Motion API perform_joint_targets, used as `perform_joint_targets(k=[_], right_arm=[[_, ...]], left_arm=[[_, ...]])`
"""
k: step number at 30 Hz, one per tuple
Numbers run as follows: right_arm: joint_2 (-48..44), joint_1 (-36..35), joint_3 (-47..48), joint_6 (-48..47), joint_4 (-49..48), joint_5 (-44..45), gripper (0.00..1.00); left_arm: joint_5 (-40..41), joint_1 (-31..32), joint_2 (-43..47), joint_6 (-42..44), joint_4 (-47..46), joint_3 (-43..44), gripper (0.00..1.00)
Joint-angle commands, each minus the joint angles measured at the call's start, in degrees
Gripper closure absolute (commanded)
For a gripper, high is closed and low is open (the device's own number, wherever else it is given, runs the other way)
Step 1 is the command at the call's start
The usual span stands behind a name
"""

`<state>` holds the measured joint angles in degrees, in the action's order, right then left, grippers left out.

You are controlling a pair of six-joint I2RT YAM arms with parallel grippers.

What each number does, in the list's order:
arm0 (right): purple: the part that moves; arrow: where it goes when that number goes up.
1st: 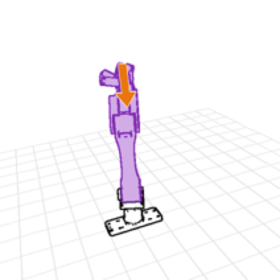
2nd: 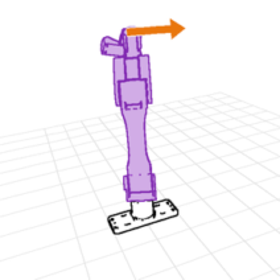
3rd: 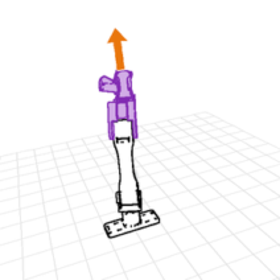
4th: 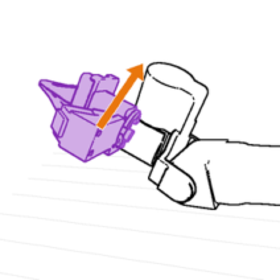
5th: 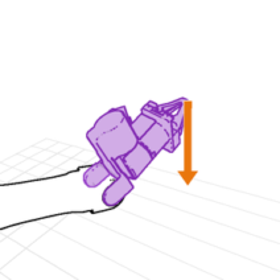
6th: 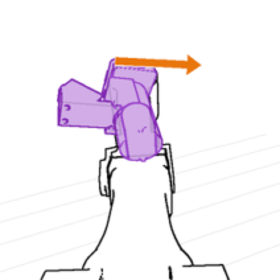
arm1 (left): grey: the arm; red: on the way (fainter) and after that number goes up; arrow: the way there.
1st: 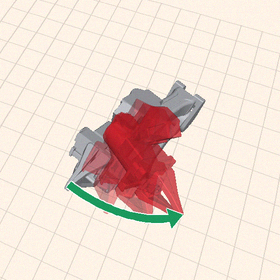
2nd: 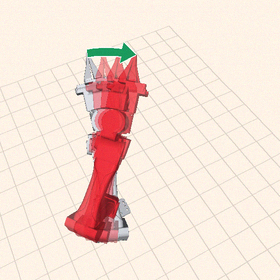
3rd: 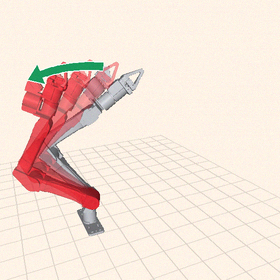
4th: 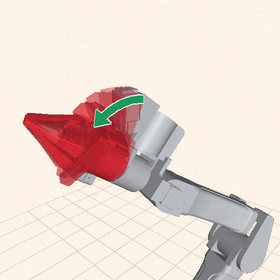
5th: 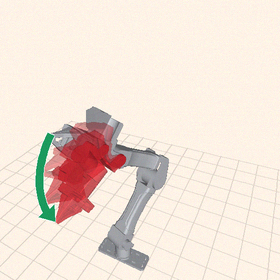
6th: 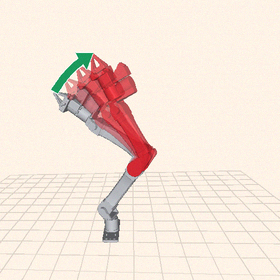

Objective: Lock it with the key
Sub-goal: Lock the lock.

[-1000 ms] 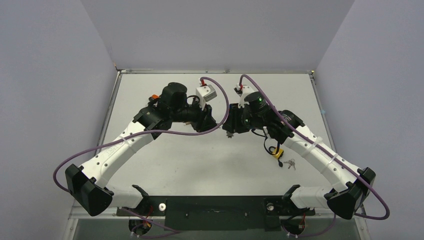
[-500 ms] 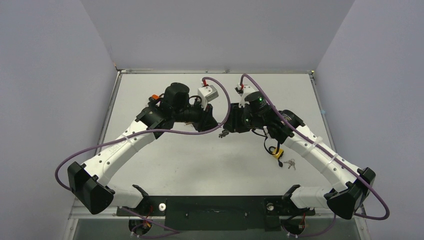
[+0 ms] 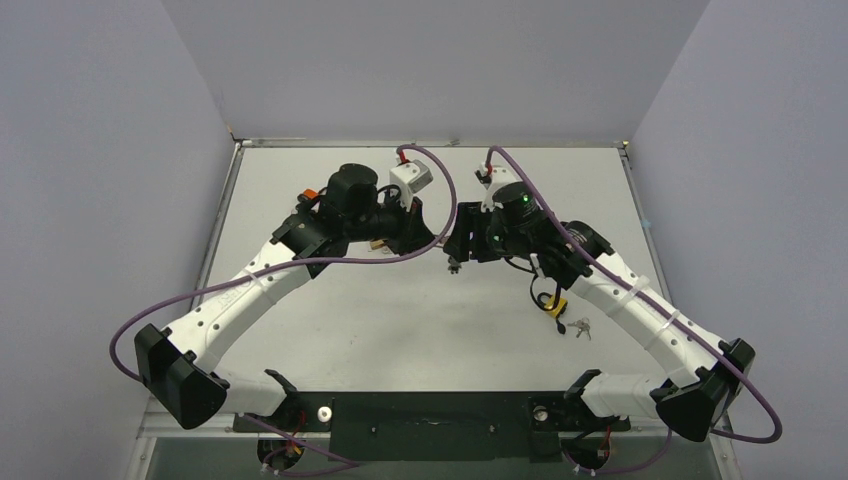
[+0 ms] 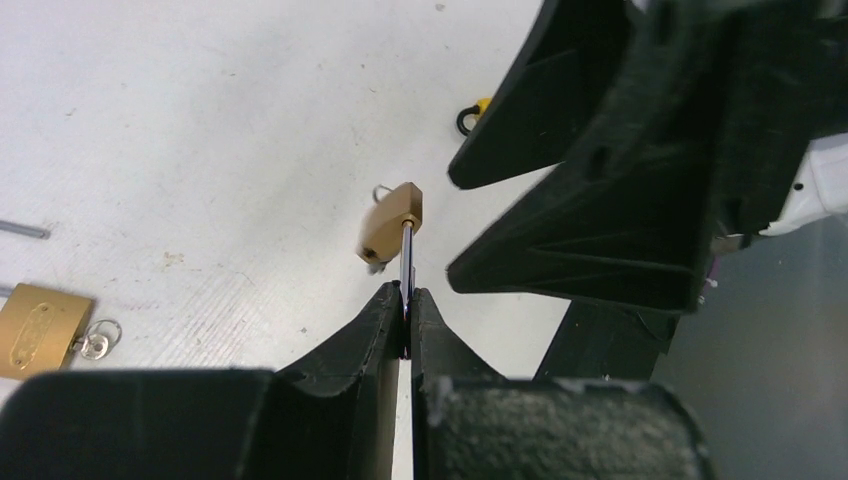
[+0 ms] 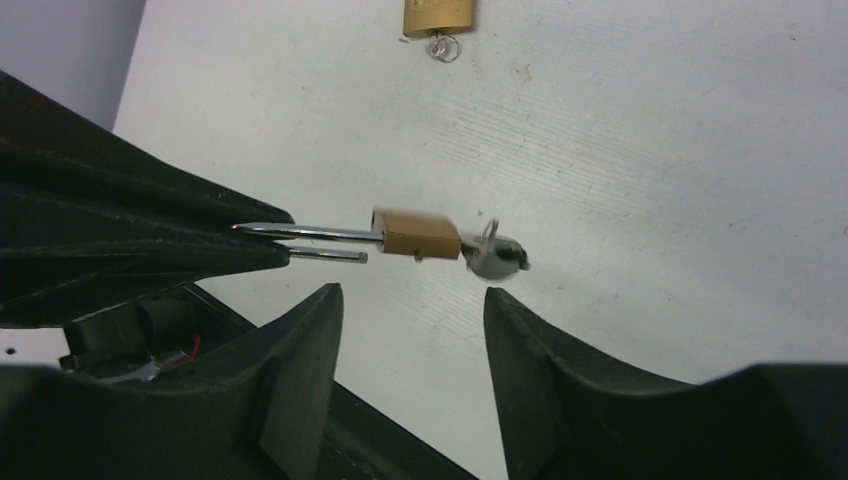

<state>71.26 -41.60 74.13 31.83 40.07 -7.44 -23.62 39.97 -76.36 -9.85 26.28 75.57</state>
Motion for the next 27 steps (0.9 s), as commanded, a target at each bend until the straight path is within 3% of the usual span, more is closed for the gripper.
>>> perform_joint_targets(k=[1,4,10,20,27], right_arm=[[-6.97,0.28,0.72,-2.97,-5.31,2.33,0.38],[-10.62,0.29,0.11,-5.15,-7.85,2.71,0.31],[-18.54,1.92,-2.89,-12.92,-16.89,-0.97,0.29],[-18.43,7.40,1.76,-12.19,-30.81,-27.14,0.30],[-15.29,7.81,3.85,-7.76,-37.82,-35.04,0.38]], left_arm=[[4.75,-0.32,5.05,-3.09,-5.55,2.33,1.00],[5.39,-0.46,6.87,-3.57,-5.20,3.64,1.00],[1.49,-0.60,8.74,-4.61,-4.04,8.94,1.00],[-11.52,-3.38,9.00,-11.62,-0.25,19.48,1.00],[-20.34,-5.13,11.44,-18.85,-6.87,16.92,1.00]])
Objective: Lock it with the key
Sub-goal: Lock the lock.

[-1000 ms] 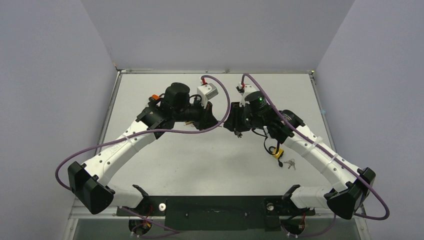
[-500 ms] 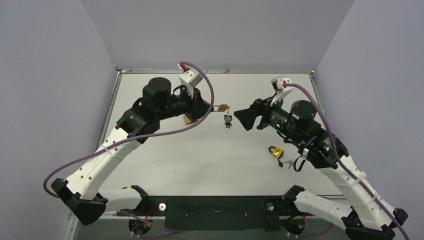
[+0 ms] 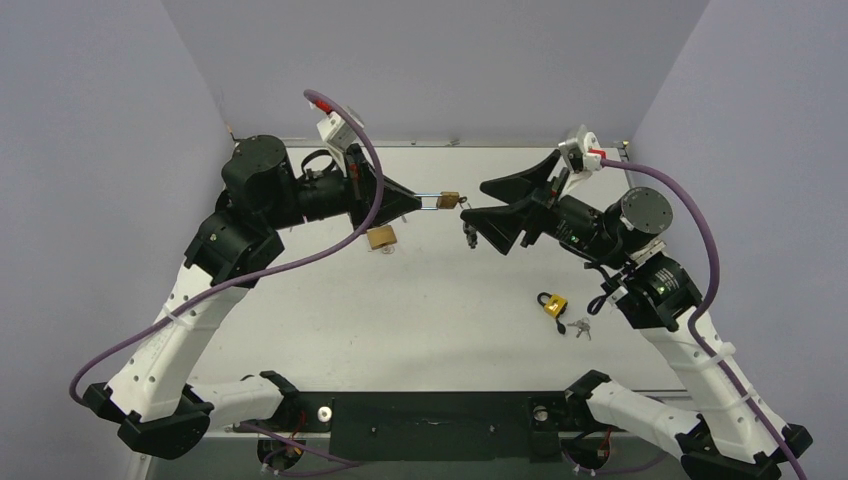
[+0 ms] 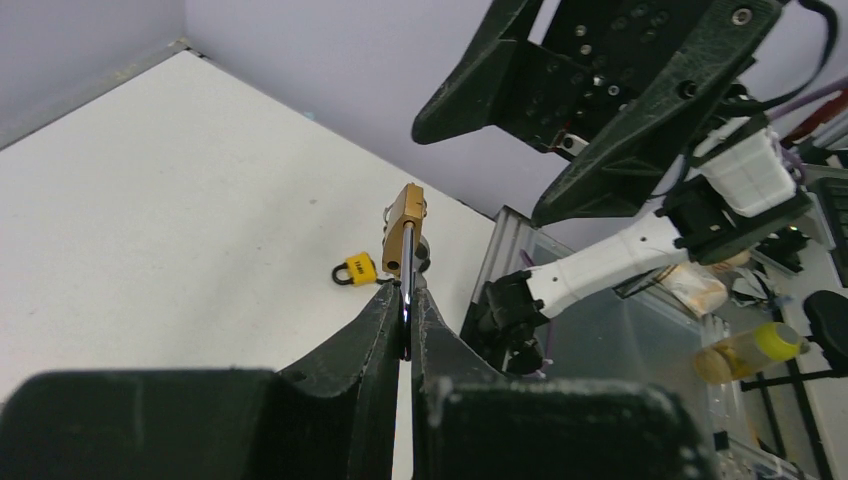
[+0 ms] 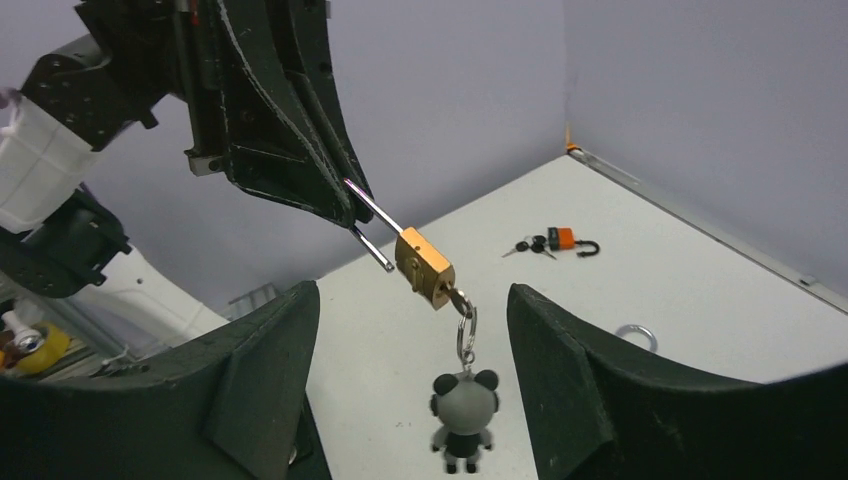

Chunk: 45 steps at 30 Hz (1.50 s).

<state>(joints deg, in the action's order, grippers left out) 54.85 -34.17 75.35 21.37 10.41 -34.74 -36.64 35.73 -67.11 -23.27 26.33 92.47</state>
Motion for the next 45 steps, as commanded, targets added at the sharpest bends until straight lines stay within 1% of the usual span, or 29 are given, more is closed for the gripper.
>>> perform_joint_targets(k=[1,2,5,10,13,15,21,30,37,41,45], right_arm=[[1.64,0.41,2.81,3.42,-8.98,-10.00,0.39],[1.83,0.42,2.80,5.07,-11.46,-11.10,0.41],[2.63,0.39,1.91,7.50,-14.31,-14.21,0.44],[2.63,0.34,-0.12,11.62,-19.18,-16.35,0.50],[2.75,0.23,-0.28,12.84,-20.53,-17.03,0.59],[2.76,0.19,-0.39,13.26,-20.60,-17.48,0.63],[2.98,-0.13,-1.77,13.24,-20.57,-17.42,0.64],[2.84,-0.09,-2.69,11.07,-18.15,-14.98,0.65],[3.00,-0.06,-2.88,11.15,-17.96,-13.91,0.65],[3.07,-0.66,-3.18,11.84,-18.56,-14.09,0.69],[3.28,-1.85,-3.19,10.99,-17.54,-14.18,0.69]], left_arm=[[-7.92,-1.11,2.31,-5.93,-8.05,-0.17,1.00],[-8.99,-1.15,2.61,-6.86,-9.12,-0.57,1.00],[-11.17,-1.69,3.01,-9.43,-11.72,-1.38,1.00],[-12.52,-2.18,3.29,-11.77,-15.10,-2.50,1.00],[-12.75,-2.23,3.22,-12.85,-16.23,-3.11,1.00],[-12.89,-2.33,3.22,-13.64,-17.26,-3.53,1.00],[-13.50,-2.49,3.16,-16.29,-21.13,-4.56,1.00],[-14.15,-2.83,3.13,-16.90,-21.84,-4.72,1.00],[-14.11,-3.31,3.44,-17.10,-21.93,-5.22,1.00],[-13.99,-3.64,3.66,-17.70,-22.65,-5.64,1.00],[-13.81,-3.73,3.50,-19.37,-24.61,-6.45,1.00]])
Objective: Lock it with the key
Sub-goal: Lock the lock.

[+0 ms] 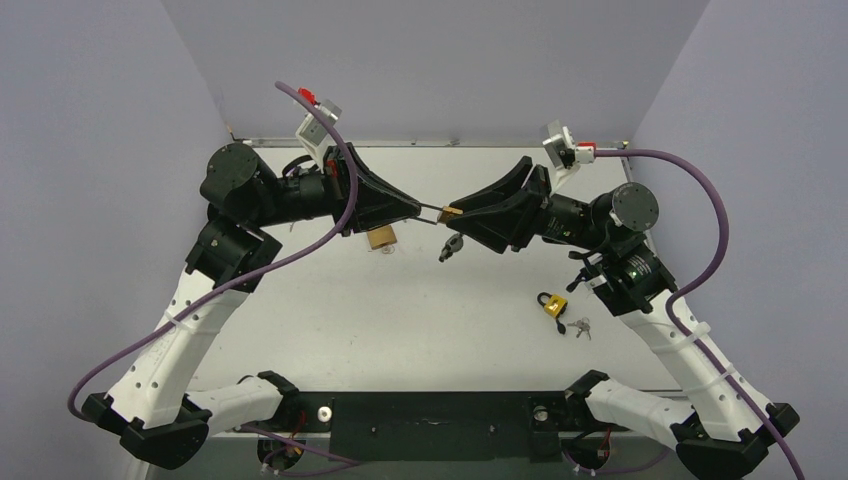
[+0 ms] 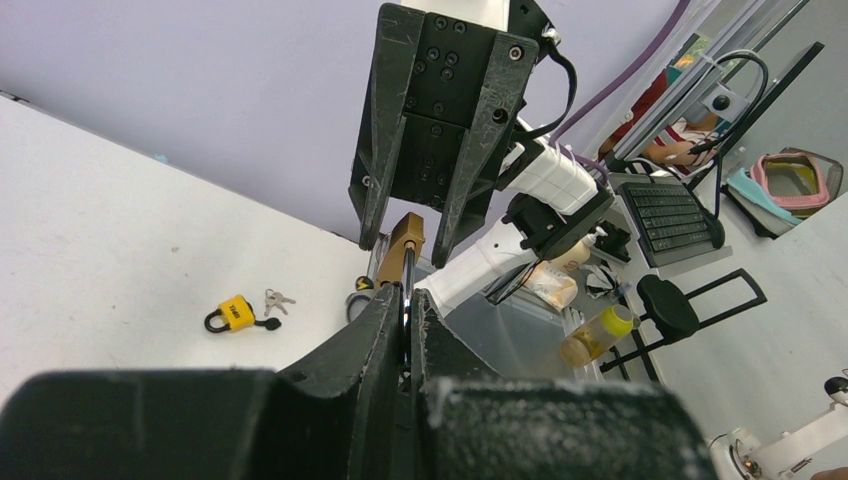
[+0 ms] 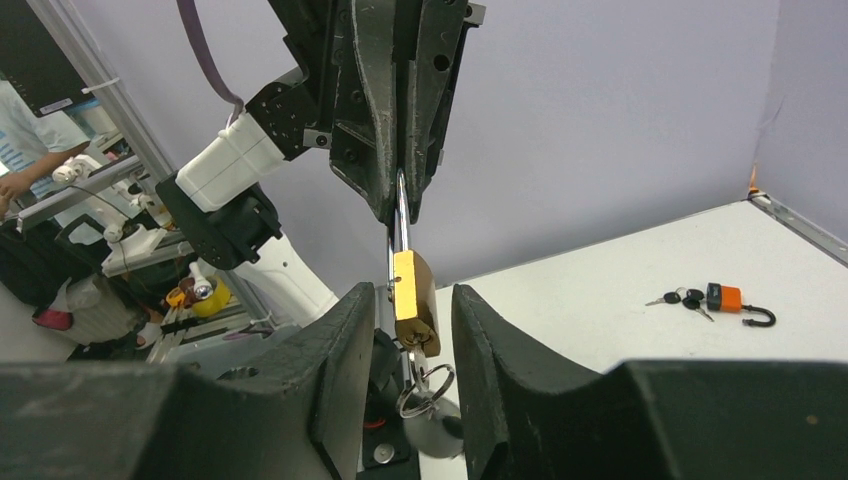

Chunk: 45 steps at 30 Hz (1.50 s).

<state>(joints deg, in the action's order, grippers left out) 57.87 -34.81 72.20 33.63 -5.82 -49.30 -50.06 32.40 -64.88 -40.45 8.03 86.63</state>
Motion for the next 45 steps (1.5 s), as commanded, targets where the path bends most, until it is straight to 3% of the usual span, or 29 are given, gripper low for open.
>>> perform_joint_targets(k=[1,8,16,27,45], right_arm=[[0.28,-1.53,-0.05,-1.37,-1.12,0.50,0.69],[0.13,-1.91,-0.06,-1.70,-0.64,1.16,0.75],[0.20,-1.92,0.11,-1.49,0.85,1.85,1.00],[1.72,-2.54,-1.65,10.91,-9.39,1.81,1.00],[3.25,-4.03,-0.14,10.57,-8.35,10.92,1.00]], left_arm=[[-0.48,-0.45,1.21,-2.49,-6.70,-0.73,1.00],[-0.27,-0.50,1.04,-3.14,-7.13,-1.07,1.00],[-0.18,-1.03,1.35,-2.83,-7.15,-1.88,1.00],[1.70,1.20,1.26,-0.88,-8.41,-4.79,1.00],[4.56,6.36,1.36,0.01,-8.17,-8.78,1.00]])
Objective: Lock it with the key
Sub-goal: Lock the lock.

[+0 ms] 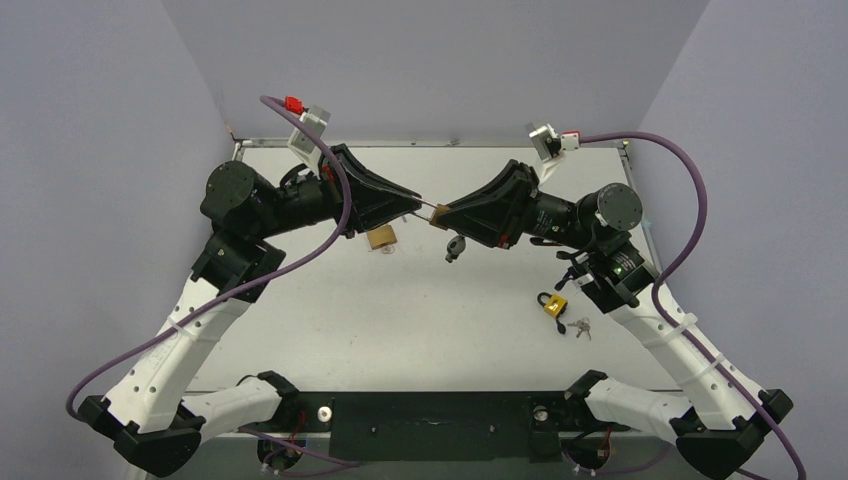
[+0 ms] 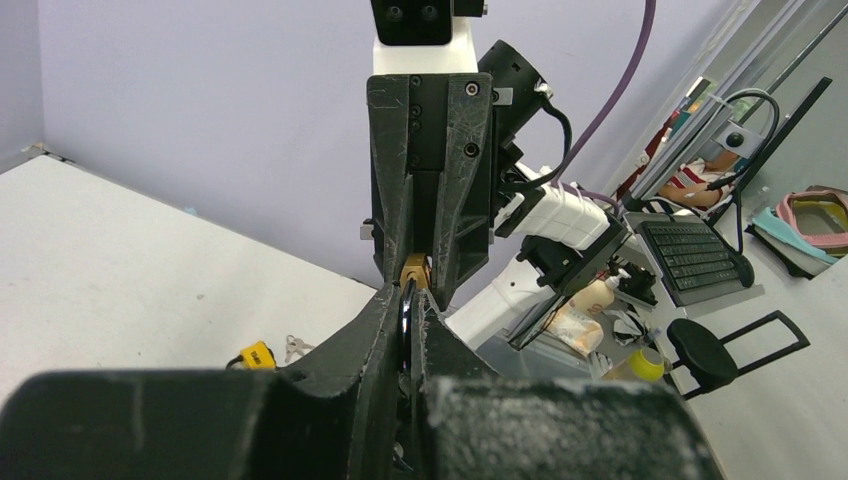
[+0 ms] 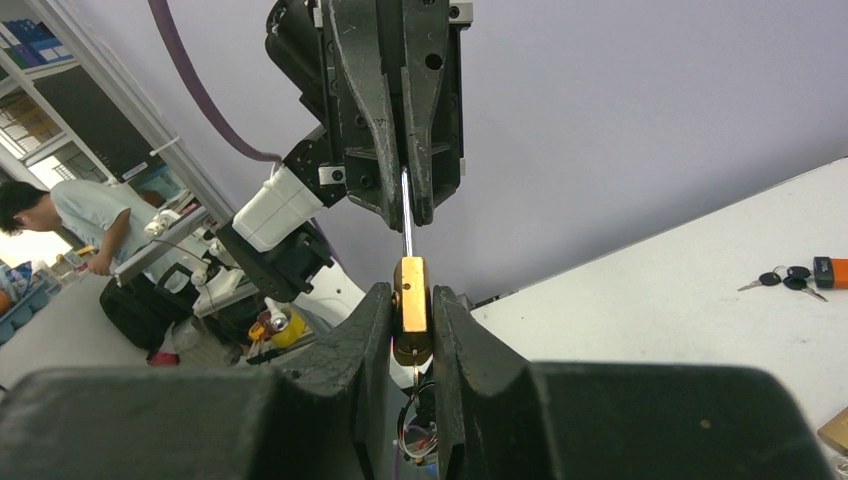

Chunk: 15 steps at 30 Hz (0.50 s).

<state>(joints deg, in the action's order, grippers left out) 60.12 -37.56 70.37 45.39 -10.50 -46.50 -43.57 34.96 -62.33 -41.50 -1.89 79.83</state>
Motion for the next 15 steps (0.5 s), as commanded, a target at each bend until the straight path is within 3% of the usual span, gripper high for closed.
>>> perform_joint_targets(k=[1,15], right_arm=[[0.89,-1.22,2.09,-1.58,-3.26,9.37,1.00],[3.77,-1.69,6.64,-3.75,0.24,13.20,1.00]], left_arm=[[-1.51,4.31,-1.21,1.42,2.74,-2.38,1.00],[2.33,11.40,-2.96,5.62,10.16,-2.86,1.00]])
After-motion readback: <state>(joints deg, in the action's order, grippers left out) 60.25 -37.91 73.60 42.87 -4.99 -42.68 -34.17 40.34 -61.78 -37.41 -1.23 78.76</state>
